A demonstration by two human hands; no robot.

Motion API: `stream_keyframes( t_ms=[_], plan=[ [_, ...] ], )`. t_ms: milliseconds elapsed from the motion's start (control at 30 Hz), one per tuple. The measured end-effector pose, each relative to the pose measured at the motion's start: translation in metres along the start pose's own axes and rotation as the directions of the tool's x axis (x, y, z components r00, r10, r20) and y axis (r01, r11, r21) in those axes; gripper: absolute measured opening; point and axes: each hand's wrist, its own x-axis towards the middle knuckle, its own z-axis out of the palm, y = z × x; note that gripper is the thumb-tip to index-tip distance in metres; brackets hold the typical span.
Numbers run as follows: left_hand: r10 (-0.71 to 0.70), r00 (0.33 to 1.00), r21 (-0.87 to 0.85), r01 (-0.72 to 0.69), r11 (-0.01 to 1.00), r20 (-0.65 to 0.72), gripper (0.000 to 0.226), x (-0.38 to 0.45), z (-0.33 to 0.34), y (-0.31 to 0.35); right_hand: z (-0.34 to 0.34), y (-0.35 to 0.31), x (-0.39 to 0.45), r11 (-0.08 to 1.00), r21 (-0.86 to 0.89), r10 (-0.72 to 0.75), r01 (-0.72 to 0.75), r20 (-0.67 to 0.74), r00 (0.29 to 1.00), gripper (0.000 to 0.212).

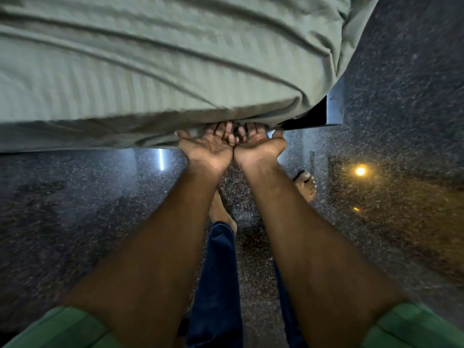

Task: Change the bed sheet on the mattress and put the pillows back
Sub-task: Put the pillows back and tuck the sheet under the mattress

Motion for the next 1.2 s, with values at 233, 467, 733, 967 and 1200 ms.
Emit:
stream_keyframes(
  t_ms=[233, 467, 733, 967, 1200],
  plan=[
    [0.068, 0.997, -0.025, -0.067, 0.997, 0.021, 0.092, 0.024, 0.026, 0.005, 0.029, -0.008, 0.009, 0.997, -0.065, -0.029, 0.029, 0.008, 1.000, 0.072],
    [0.038, 0.999, 0.002, -0.038, 0.999, 0.030, 0.081, 0.027, 0.009, -0.005, 0.037, -0.015, 0.016, 0.997, -0.067, 0.033, -0.032, 0.004, 0.999, 0.071],
    [-0.032, 0.993, 0.118, 0.046, 0.992, -0.118, 0.072, -0.022, -0.013, -0.030, -0.029, -0.029, -0.041, 0.983, -0.183, -0.001, -0.005, -0.033, 0.999, 0.069],
    [0.040, 0.974, 0.220, 0.010, 0.975, -0.223, 0.043, -0.054, 0.021, -0.054, -0.003, -0.036, -0.071, 0.908, -0.419, -0.094, -0.015, -0.240, 0.966, 0.027],
    [0.128, 0.958, 0.268, -0.057, 0.962, -0.258, 0.026, -0.111, 0.079, -0.089, 0.034, -0.076, -0.117, 0.782, -0.623, -0.210, -0.037, -0.319, 0.924, 0.013]
  ],
)
